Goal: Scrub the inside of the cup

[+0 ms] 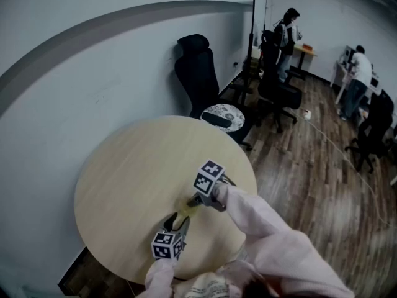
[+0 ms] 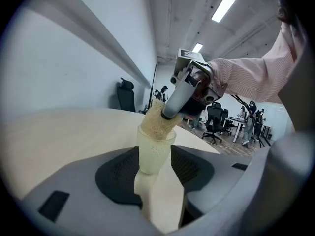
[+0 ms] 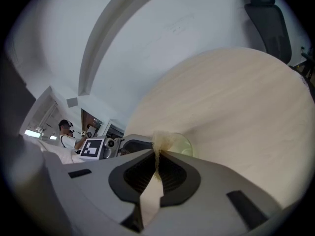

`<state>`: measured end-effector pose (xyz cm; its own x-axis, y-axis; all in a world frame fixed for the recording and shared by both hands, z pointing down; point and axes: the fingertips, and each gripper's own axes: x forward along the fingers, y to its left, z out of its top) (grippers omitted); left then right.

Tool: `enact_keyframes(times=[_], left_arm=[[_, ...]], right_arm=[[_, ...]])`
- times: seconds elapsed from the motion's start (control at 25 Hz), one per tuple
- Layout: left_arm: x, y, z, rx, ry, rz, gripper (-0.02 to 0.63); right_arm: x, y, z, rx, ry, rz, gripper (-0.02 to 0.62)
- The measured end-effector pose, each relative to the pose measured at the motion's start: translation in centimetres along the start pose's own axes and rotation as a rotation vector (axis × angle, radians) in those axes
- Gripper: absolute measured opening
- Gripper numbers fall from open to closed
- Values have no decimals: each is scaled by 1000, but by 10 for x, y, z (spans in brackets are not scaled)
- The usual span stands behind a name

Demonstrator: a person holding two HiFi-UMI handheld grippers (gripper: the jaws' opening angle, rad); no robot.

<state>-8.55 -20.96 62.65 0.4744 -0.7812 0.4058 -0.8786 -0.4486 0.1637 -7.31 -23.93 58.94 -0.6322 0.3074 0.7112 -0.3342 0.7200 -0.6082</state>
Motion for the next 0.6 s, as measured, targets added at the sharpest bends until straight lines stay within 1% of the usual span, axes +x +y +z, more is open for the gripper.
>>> enact_keyframes(times=[0.24,0.36,0.44,0.6], left_arm=[[-19,-3,9,-10,-30,25,149],[-32,-3,19,-31,-73,45,120],[-40,-3,25,-27,-92,59,98],[-56,-3,35,-19,-123,80,57]], right_arm=[[-15,10,-6,-136,-180,-43,28],[-21,19,-10,-237,-321,-54,28],[-26,28,-12,-299,-418,-64,28],[-35,45,-19,-386,-583,-103,28]])
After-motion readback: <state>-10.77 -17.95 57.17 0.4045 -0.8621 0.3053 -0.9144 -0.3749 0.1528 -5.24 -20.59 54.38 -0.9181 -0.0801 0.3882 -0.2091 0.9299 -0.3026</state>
